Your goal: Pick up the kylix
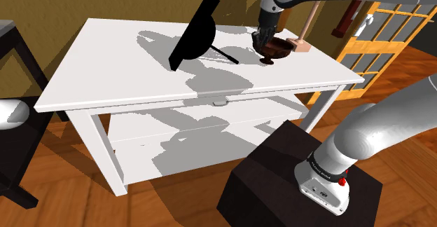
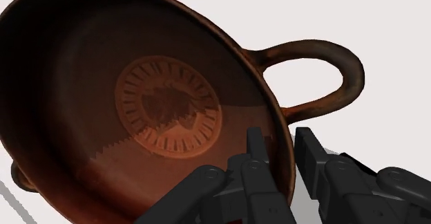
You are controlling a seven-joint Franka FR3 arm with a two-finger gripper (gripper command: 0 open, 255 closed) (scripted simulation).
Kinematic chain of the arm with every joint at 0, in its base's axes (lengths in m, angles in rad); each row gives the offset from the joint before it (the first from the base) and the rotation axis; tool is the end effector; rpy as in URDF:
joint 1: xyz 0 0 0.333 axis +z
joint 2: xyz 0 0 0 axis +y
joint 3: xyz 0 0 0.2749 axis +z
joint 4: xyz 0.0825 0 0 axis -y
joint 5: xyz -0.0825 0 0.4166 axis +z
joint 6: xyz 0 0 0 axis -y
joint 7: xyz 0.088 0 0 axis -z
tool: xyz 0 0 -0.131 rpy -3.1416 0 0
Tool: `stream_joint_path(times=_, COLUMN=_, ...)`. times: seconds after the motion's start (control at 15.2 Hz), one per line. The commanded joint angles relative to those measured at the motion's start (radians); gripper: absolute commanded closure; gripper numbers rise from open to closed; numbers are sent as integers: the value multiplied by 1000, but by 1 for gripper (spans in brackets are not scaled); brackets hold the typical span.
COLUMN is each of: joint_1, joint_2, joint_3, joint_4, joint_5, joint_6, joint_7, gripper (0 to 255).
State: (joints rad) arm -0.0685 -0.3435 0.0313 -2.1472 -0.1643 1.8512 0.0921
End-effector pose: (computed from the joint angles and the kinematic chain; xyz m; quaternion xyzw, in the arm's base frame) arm 0.5030 -0.0347 0.4785 0.9951 -0.0443 0.0257 0.0840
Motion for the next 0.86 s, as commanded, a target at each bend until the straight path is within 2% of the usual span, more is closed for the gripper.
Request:
stream_joint_path(times=0.0, joint_1=0, joint_2=3, joint_3=0, joint_4=28, joint_5=1, joint_6=-24, joint_7=-5, gripper=255)
stream_joint_path(times=0.66, joint_1=0, joint_2=14, joint_3=2, joint_4=173, joint_5=5, joint_6=-156, joint_7=-24, gripper=255)
stream_joint_path(times=0.79, joint_1=0, joint_2=15, joint_3=2, joint_4=175, joint_5=5, joint_6=-158, joint_7=-25, gripper=255)
